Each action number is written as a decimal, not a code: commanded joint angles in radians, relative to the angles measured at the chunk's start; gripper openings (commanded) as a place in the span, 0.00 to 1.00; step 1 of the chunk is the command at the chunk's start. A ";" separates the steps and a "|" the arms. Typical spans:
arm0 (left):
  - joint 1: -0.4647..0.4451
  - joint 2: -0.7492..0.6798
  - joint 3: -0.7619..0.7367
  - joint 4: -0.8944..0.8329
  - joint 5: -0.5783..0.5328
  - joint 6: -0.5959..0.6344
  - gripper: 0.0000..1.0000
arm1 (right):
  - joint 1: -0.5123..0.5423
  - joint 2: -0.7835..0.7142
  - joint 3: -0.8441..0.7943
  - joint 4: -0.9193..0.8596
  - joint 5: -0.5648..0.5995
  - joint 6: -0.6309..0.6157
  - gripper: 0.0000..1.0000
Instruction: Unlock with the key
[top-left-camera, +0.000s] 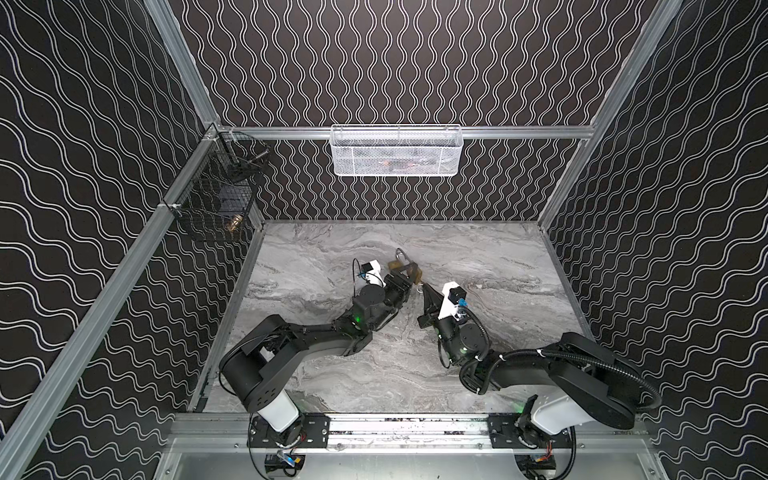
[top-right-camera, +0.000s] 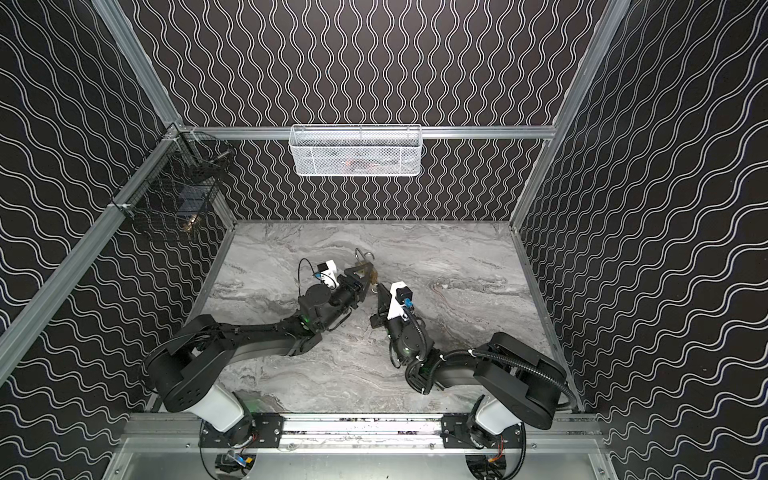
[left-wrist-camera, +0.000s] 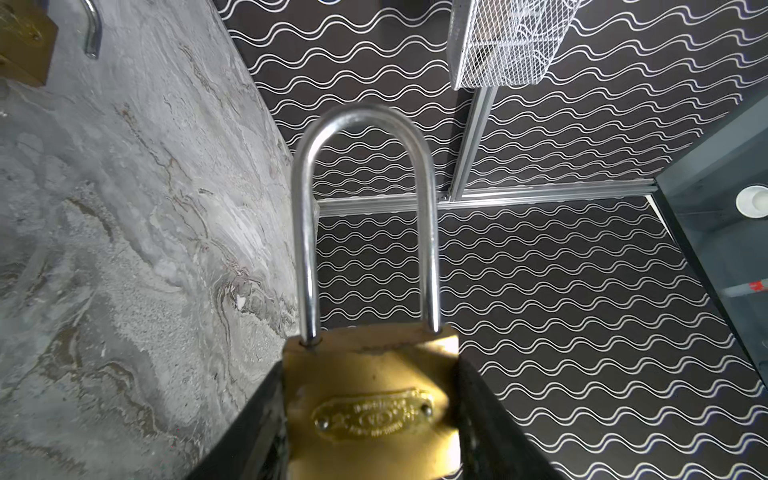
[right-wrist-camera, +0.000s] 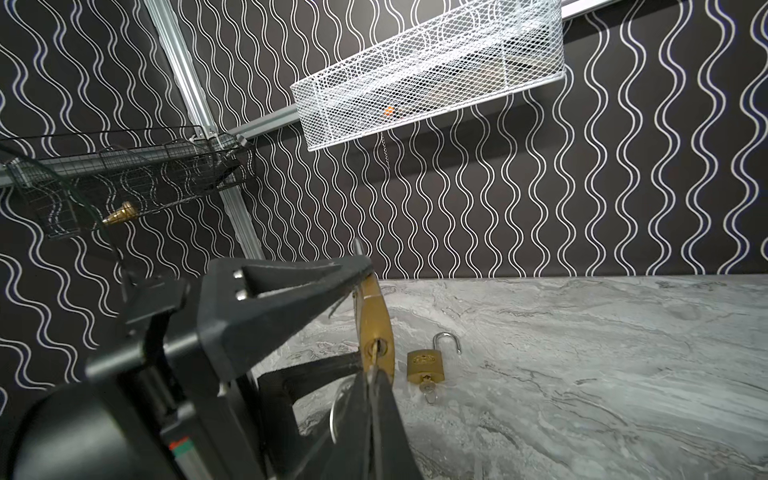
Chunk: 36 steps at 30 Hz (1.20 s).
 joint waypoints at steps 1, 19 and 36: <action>-0.021 0.013 0.006 0.108 0.063 0.039 0.19 | 0.012 0.007 0.025 0.017 -0.019 0.007 0.00; -0.022 0.051 0.014 0.156 -0.006 0.080 0.16 | 0.043 0.036 0.041 0.033 -0.016 0.024 0.00; -0.036 0.059 0.009 0.147 0.003 0.113 0.14 | 0.040 0.053 0.043 0.077 0.035 -0.002 0.00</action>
